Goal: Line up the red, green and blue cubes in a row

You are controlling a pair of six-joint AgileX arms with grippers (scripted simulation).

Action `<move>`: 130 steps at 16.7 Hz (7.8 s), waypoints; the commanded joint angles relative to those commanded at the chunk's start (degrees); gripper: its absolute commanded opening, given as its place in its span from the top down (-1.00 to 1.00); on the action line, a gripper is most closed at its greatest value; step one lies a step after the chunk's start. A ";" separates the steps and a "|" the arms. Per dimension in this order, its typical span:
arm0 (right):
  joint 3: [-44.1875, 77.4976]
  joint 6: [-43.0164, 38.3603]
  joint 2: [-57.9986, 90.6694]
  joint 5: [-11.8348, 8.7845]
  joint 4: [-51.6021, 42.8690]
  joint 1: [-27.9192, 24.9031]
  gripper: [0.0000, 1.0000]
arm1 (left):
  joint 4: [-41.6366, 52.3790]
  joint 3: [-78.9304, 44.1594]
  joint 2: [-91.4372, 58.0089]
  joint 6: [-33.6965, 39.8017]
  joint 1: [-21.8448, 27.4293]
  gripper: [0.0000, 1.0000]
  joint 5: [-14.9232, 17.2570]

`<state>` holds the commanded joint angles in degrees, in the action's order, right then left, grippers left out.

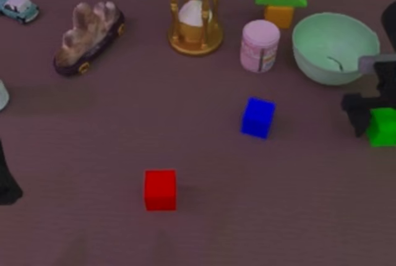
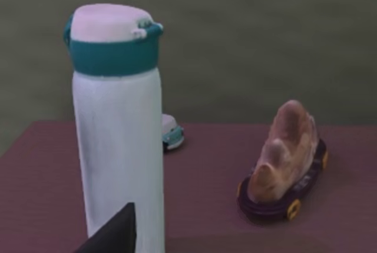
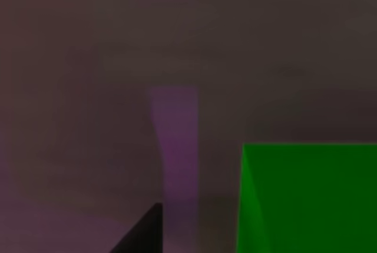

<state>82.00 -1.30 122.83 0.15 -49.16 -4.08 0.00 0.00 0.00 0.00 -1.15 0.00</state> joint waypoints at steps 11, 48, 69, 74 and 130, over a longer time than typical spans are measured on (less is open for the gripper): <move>0.00 0.00 0.00 0.00 0.00 0.00 1.00 | 0.00 0.00 0.00 0.00 0.00 -1.00 0.00; 15.89 -46.38 -4.08 0.34 -19.60 -43.28 1.00 | 0.00 0.00 0.00 0.00 0.00 -1.00 0.00; 5.80 -46.63 -0.04 0.38 -5.45 -43.48 0.40 | 0.00 0.00 0.00 0.00 0.00 -1.00 0.00; 5.80 -46.63 -0.04 0.38 -5.45 -43.48 -0.36 | 0.00 0.00 0.00 0.00 0.00 -1.00 0.00; 44.52 42.35 15.06 0.16 -29.37 -25.65 -1.00 | 0.00 0.00 0.00 0.00 0.00 -1.00 0.00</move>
<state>126.52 41.05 137.89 0.30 -78.53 -29.74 0.00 0.00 0.00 0.00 -1.15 0.00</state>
